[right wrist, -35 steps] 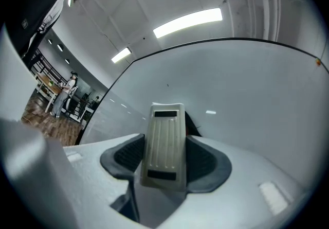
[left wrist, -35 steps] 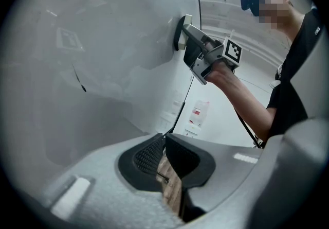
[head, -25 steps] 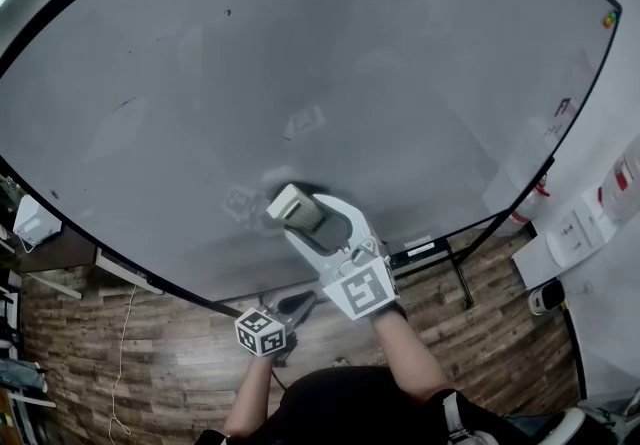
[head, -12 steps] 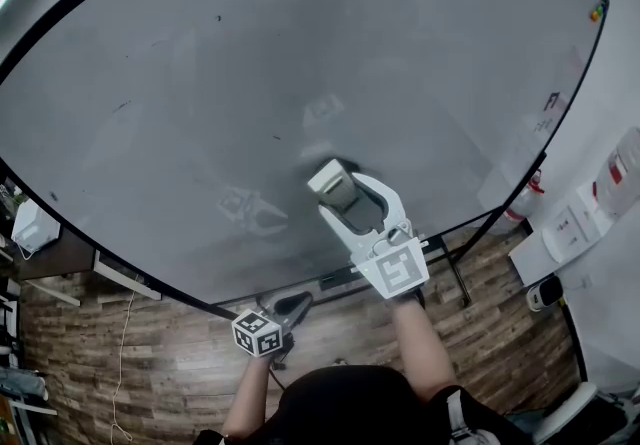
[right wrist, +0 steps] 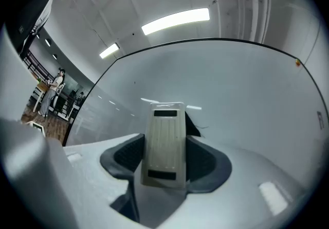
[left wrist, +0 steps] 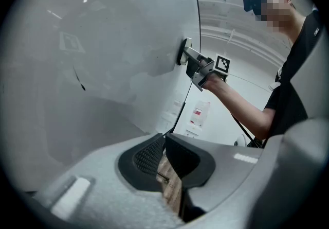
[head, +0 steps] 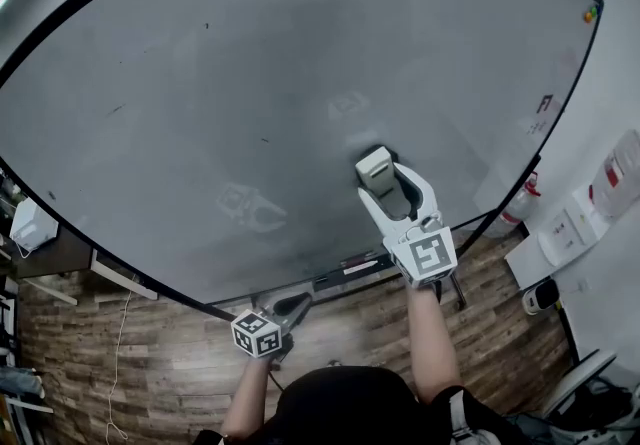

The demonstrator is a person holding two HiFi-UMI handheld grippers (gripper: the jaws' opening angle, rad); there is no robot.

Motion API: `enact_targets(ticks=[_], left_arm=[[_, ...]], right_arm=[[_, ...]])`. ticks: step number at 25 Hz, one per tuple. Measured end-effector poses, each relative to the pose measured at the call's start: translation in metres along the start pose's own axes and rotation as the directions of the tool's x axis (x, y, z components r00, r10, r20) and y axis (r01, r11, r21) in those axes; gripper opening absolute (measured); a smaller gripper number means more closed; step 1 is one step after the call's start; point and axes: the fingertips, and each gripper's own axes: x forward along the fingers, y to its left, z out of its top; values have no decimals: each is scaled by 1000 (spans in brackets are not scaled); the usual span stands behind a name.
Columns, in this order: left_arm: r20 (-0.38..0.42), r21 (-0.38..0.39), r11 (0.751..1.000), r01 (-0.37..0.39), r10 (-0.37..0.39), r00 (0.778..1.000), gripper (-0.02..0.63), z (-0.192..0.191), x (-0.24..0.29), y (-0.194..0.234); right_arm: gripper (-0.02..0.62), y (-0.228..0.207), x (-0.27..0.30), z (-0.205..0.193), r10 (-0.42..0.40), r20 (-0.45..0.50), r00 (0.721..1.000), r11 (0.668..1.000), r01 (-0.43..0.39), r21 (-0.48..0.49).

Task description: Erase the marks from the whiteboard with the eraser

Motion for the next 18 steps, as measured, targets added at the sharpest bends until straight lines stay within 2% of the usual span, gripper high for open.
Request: enact_targets(ticks=[3,7,13,18], left_arm=[[7,-3,1000,-14,14,1000,20,1,0,0],[15,-12,1000,-29,29,999,20,2,5,-2],[25,-22,999,-40,40,999,20,1,14,-12],[33,-27,998,-52,53,998,20,2,12,-13]], right_arm=[[253,-6,-3,-6,-3,-9,1000,1000,3,8],[253,-10,-6,-12,32,18,999,999,-32,17],[253,-17,-8,-8,34,-11,999,999,-33,19],[253,-12,-8,-11,74,-1,997,997,-74,37]])
